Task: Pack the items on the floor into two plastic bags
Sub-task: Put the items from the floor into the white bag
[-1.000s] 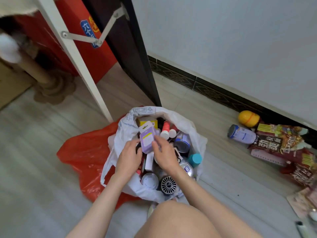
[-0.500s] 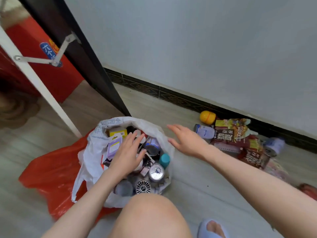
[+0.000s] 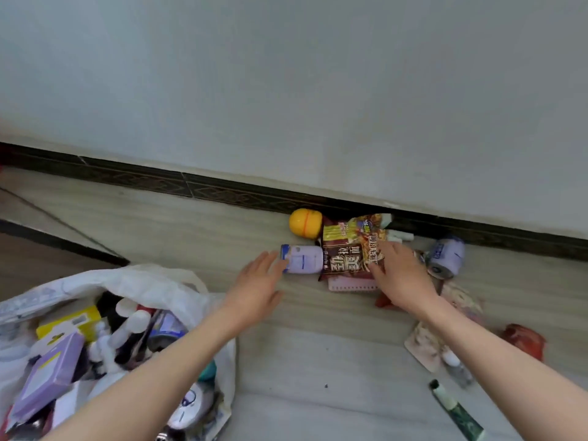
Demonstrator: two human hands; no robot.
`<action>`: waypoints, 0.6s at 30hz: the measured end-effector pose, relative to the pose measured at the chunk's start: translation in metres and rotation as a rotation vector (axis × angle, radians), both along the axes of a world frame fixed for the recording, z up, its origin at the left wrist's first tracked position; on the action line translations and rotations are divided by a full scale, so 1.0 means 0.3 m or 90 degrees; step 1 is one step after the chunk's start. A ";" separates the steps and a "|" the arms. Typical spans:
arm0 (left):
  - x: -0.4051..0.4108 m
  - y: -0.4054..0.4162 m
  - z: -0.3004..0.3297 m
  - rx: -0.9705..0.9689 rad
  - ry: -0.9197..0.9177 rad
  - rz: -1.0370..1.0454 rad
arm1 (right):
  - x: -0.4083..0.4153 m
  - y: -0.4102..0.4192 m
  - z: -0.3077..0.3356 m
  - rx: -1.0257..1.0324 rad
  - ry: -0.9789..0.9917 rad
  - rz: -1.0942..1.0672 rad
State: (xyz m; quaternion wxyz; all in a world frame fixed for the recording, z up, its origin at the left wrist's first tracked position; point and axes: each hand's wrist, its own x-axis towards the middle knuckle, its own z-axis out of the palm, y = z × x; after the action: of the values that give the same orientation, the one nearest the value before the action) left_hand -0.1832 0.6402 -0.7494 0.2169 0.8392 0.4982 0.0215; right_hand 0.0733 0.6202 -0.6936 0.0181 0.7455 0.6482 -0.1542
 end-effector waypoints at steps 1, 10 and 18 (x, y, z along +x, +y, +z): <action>0.034 0.043 -0.034 -0.013 0.000 0.006 | 0.025 0.025 -0.042 0.002 -0.029 -0.009; 0.201 0.224 -0.227 0.007 0.085 -0.027 | 0.057 0.186 -0.212 0.019 -0.011 -0.175; 0.140 0.168 -0.219 -0.066 0.157 0.081 | -0.040 0.152 -0.163 0.185 0.204 -0.196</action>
State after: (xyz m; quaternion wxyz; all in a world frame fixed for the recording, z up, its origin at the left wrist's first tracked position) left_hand -0.1412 0.6906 -0.8151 0.1951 0.7899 0.5737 -0.0938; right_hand 0.0614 0.6659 -0.7425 -0.2156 0.7963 0.5368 -0.1767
